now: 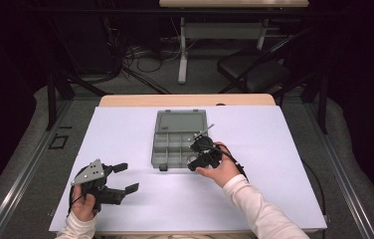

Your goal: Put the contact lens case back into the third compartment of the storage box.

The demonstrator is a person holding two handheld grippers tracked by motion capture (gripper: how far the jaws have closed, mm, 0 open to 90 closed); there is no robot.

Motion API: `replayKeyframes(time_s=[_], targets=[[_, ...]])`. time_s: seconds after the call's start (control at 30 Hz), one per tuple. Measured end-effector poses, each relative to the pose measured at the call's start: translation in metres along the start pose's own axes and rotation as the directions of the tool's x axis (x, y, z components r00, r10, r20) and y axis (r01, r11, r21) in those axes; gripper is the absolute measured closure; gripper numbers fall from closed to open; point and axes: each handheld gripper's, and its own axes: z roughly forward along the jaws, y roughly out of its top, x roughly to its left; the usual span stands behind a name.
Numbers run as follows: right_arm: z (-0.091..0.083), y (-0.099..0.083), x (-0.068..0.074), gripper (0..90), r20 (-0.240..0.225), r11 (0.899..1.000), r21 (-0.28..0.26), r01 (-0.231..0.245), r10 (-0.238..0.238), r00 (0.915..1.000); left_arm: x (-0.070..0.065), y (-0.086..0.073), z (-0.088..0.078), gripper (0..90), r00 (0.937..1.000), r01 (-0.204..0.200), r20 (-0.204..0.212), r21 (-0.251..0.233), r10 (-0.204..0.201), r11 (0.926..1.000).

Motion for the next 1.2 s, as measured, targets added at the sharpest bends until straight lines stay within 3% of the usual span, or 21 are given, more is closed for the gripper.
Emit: replayKeyframes(time_s=[0.9, 1.03, 1.07, 1.1, 1.2], targets=[[0.008, 0.033, -0.010, 48.7, 0.040, 1.000, -0.005, -0.013, 0.013, 0.9991, 0.000, 0.000, 0.000, 16.1, 1.0000, 0.000, 0.000, 0.002, 0.000, 1.0000], [0.010, 0.038, -0.012, 48.7, 0.044, 1.000, -0.001, -0.014, 0.014, 0.9989, 0.000, 0.000, 0.000, 16.1, 1.0000, 0.001, -0.001, 0.002, -0.001, 1.0000], [0.009, 0.039, -0.011, 48.7, 0.051, 0.999, 0.031, -0.031, 0.029, 0.9983, 0.000, 0.000, 0.000, 16.1, 1.0000, 0.001, 0.000, -0.001, -0.001, 1.0000], [0.011, 0.040, -0.013, 48.7, 0.045, 1.000, -0.003, -0.019, 0.019, 0.9988, 0.000, 0.000, 0.000, 16.1, 1.0000, 0.001, 0.000, -0.001, -0.001, 1.0000], [0.012, 0.043, -0.015, 48.7, 0.047, 1.000, -0.008, -0.015, 0.015, 0.9988, 0.001, 0.000, 0.000, 16.0, 1.0000, 0.001, 0.006, 0.003, -0.001, 1.0000]])
